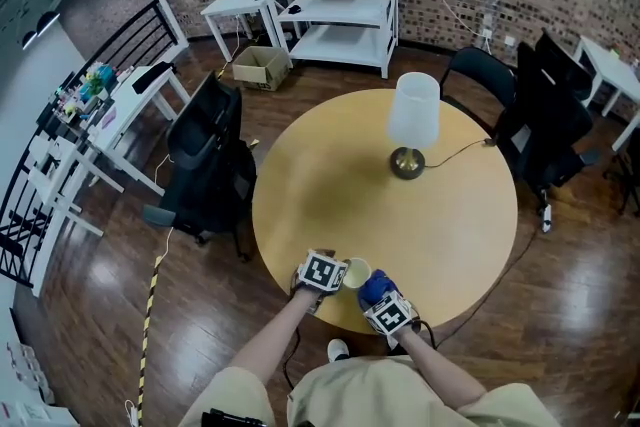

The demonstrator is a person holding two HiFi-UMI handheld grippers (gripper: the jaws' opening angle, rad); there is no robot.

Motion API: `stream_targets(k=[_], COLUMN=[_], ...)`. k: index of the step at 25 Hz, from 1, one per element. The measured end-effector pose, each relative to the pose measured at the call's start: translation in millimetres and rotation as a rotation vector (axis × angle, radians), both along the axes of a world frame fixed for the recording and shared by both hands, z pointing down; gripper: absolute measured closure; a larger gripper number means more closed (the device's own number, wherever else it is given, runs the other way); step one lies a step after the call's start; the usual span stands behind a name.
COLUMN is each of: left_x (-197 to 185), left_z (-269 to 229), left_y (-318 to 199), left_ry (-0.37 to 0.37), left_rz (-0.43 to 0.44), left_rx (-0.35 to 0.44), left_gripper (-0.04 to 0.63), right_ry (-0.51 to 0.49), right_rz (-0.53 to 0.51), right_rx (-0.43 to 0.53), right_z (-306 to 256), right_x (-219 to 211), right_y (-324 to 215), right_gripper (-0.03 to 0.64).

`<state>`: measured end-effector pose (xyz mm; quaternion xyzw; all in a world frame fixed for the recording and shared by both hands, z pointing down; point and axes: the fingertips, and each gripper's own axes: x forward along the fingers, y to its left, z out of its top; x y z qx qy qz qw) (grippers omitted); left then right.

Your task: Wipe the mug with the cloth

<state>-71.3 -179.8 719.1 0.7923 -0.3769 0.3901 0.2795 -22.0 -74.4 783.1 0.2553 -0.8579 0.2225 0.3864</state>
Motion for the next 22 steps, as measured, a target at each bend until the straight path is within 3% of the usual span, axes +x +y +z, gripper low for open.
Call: stream_targets(k=[2,4,8,10,14,17,22], left_x=[15.5,24.4,32.9,36.4,32.8,27.1,18.5], left_z=[12.9,25.6,41.9,47.4,54.9,57.6,56.1], left_y=[-4.0,-1.9,-2.6,-2.6,4.4,5.2,0.4], left_ry=[-0.128,-0.212,-0.273,-0.259,-0.245,-0.205,-0.115], left_rz=[0.257,0.427,0.543,0.539,0.486,0.339,0.069], left_rx=[0.024,-0.006,-0.049,-0.069,-0.159,-0.227,-0.257], left_gripper=[0.413,0.409,0.470,0.561,0.568,0.565,0.557], right_ry=[-0.003,-0.006,-0.014,-0.018,-0.020,-0.018,-0.004], right_rz=[0.006,0.008,0.016,0.022,0.033,0.041,0.032], right_rx=[-0.006,-0.010,-0.013,-0.018,-0.025,-0.028,-0.028], right_z=[-0.8,-2.9,0.8,2.3,2.4,1.7,3.2], right_x=[-1.4,-2.9,-3.7,-3.5,-1.4,0.2,-1.5], right_y=[1.5,3.4,4.3,2.9,-0.9,-2.4,-2.0], right_gripper=[0.554,0.554,0.554,0.554,0.554,0.554,0.554])
